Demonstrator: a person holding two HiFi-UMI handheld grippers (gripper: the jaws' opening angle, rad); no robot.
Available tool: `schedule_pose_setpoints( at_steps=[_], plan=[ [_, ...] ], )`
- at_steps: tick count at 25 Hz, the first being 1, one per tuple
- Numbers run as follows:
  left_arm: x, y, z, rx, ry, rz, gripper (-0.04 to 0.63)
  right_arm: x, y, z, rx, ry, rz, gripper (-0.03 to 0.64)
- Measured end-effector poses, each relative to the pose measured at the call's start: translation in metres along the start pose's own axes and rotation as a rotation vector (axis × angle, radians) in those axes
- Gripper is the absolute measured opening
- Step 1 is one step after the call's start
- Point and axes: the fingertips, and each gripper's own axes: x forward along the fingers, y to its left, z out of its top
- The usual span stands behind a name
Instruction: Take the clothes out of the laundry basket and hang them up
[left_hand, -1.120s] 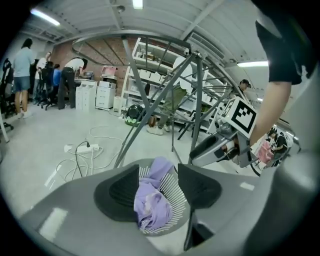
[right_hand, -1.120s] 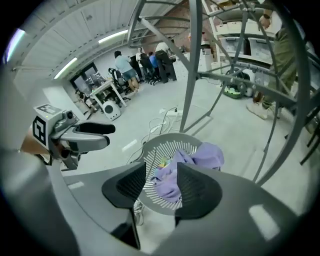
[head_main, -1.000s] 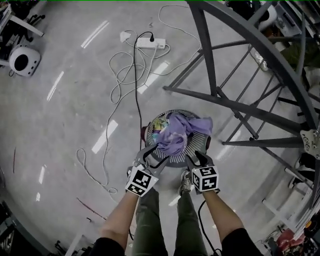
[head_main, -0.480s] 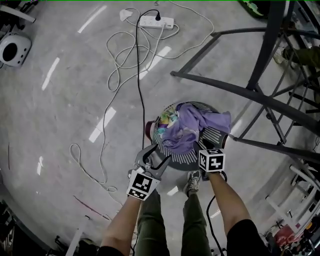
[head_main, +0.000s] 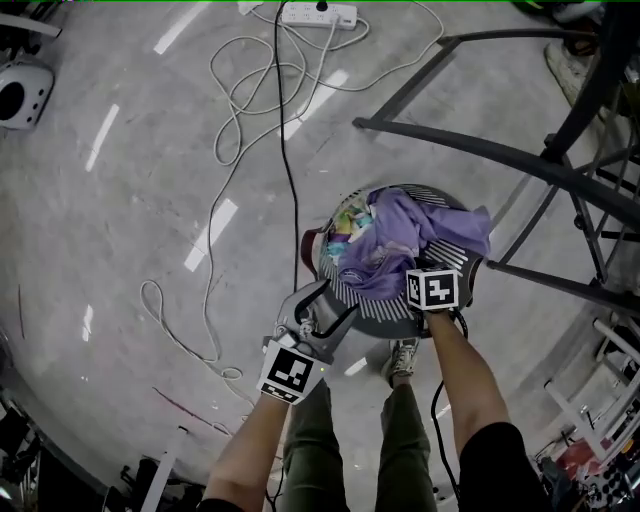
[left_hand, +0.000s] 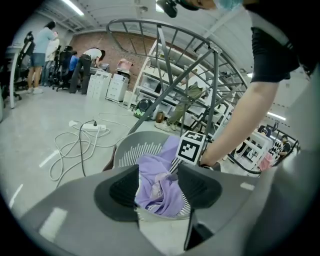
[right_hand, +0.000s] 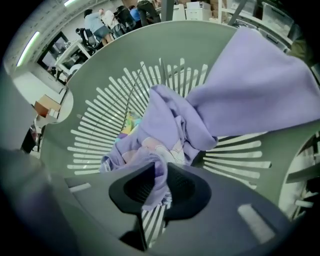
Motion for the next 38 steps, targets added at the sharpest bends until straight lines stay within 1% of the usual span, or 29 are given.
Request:
schedule_pose_setpoints(
  at_steps=[1, 2, 4, 6, 11, 15, 19, 25, 29, 34, 36, 38],
  plan=[
    [0.000, 0.000, -0.002, 0.003, 0.004, -0.004, 0.219, 0.000, -0.001, -0.002, -0.014, 0.007, -0.009, 0.034],
    [0.001, -0.001, -0.004, 0.007, 0.009, -0.008, 0.219, -0.003, -0.002, -0.002, -0.023, 0.002, -0.008, 0.020],
    [0.000, -0.003, -0.004, 0.012, 0.018, -0.013, 0.219, -0.013, 0.001, -0.002, -0.026, -0.036, 0.026, 0.018],
    [-0.002, -0.004, -0.002, 0.020, 0.024, -0.011, 0.219, -0.031, 0.010, 0.000, -0.025, -0.096, 0.074, 0.018],
    [-0.010, -0.006, 0.010, 0.051, 0.048, -0.014, 0.219, -0.098, 0.046, 0.002, -0.078, -0.248, 0.171, 0.017],
    [-0.012, -0.023, 0.018, 0.080, 0.080, -0.029, 0.219, -0.158, 0.064, 0.003, -0.082, -0.348, 0.235, 0.017],
    [-0.011, -0.045, 0.037, 0.118, 0.090, -0.039, 0.219, -0.218, 0.075, 0.008, -0.130, -0.428, 0.286, 0.015],
    [0.002, -0.091, 0.080, 0.217, 0.066, -0.078, 0.219, -0.297, 0.067, 0.011, -0.190, -0.522, 0.323, 0.016],
    [0.012, -0.132, 0.117, 0.280, 0.031, -0.146, 0.219, -0.343, 0.058, 0.009, -0.224, -0.564, 0.339, 0.016],
    [0.016, -0.200, 0.159, 0.370, -0.016, -0.252, 0.221, -0.395, 0.038, 0.008, -0.199, -0.622, 0.343, 0.017],
    [0.015, -0.221, 0.172, 0.392, -0.022, -0.267, 0.221, -0.414, 0.034, 0.006, -0.184, -0.641, 0.349, 0.017],
    [0.016, -0.235, 0.183, 0.403, -0.021, -0.262, 0.219, -0.431, 0.030, 0.003, -0.179, -0.661, 0.356, 0.016]
  ],
)
